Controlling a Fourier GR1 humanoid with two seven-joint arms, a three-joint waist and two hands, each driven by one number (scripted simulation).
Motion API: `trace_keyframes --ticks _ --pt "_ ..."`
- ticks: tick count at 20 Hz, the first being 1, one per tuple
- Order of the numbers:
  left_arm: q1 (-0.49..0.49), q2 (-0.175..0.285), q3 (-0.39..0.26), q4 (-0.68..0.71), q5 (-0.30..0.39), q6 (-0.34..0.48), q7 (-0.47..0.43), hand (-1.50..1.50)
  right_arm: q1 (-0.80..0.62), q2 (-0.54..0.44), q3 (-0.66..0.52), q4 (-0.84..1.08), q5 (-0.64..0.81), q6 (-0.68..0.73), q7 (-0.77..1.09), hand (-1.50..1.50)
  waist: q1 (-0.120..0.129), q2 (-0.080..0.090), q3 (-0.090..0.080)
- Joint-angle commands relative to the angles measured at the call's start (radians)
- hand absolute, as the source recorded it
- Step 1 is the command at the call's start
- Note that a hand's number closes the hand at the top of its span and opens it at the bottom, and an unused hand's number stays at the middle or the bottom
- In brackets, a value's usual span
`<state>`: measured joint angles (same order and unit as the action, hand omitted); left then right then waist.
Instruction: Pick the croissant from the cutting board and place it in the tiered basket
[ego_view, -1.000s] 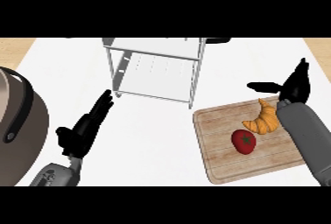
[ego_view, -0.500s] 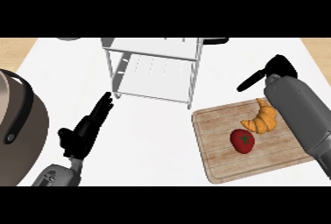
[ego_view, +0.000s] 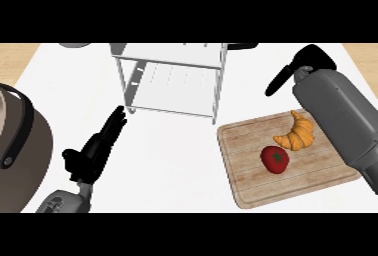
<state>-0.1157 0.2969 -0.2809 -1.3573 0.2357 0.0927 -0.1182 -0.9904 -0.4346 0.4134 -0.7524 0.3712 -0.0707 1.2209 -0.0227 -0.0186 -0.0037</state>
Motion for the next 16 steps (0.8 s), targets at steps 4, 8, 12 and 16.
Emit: trace_keyframes --ticks 4,8,12,16 --pt "0.009 -0.012 0.005 0.031 0.0 -0.02 -0.033 0.0 0.023 0.038 -0.01 0.056 0.011 0.066 0.266 -1.5 -0.007 0.005 0.0" --pt "-0.008 0.0 0.039 0.071 0.008 -0.028 -0.031 0.0 0.079 0.046 -0.032 -0.001 0.004 0.046 0.266 -1.5 -0.018 0.003 0.0" --pt "0.048 -0.007 0.028 0.046 0.002 -0.037 -0.064 0.0 0.149 0.04 -0.041 -0.067 0.023 0.012 0.266 -1.5 -0.01 0.001 0.001" --pt "0.003 -0.033 0.025 0.101 -0.031 -0.026 -0.093 0.0 0.208 0.034 -0.05 -0.061 0.055 -0.011 0.254 -1.5 -0.008 0.011 0.001"
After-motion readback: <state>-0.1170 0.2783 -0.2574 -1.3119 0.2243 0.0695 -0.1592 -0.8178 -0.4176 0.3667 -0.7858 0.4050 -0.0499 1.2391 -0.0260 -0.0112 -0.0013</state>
